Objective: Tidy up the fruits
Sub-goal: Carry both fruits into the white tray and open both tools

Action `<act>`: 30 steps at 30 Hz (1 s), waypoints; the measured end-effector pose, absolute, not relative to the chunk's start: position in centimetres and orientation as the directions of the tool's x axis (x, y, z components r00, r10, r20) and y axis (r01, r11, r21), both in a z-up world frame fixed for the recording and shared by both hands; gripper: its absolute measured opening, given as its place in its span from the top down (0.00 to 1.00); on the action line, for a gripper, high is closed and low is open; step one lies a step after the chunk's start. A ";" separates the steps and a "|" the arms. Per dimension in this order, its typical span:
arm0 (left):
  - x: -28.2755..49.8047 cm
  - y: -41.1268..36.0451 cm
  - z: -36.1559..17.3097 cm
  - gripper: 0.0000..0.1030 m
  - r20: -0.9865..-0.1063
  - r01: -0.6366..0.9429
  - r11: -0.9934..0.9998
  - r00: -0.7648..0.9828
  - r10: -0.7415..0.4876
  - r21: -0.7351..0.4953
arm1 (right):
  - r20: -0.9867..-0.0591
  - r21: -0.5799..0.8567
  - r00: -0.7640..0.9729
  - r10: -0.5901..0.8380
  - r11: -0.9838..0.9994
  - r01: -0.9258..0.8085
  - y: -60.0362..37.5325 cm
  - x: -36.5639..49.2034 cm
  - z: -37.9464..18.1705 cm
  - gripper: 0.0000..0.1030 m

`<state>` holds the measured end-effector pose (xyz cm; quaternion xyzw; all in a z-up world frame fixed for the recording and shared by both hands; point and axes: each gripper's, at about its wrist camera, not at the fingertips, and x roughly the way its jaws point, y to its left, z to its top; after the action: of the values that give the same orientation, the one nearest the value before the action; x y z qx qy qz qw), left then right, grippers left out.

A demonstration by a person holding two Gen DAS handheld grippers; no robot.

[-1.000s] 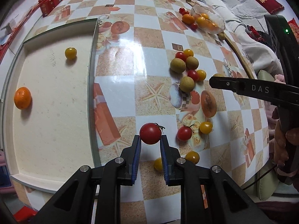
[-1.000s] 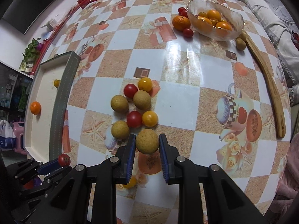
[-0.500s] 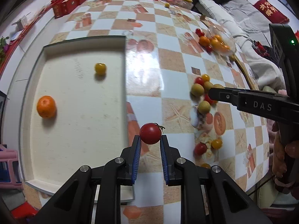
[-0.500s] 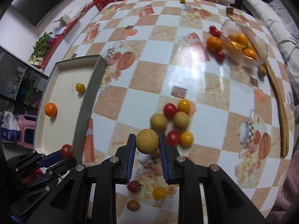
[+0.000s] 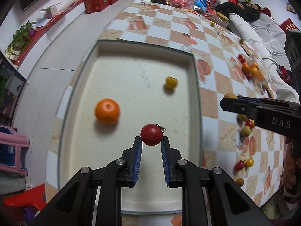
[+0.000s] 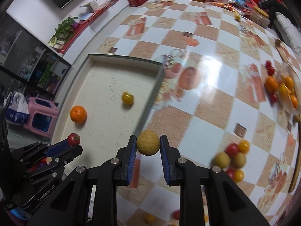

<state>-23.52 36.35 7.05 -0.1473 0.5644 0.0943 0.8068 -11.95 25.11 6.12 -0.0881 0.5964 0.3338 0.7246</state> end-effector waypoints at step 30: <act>-14.7 43.4 2.4 0.32 -0.941 -0.317 0.948 0.311 0.136 0.033 | -0.976 0.066 0.035 0.216 0.441 -0.895 33.8 -20.1 0.0 0.39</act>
<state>-14.71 43.40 2.40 -0.0792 0.5701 0.1405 0.8056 -20.14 33.75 0.05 -0.3100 0.5472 0.4280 0.6491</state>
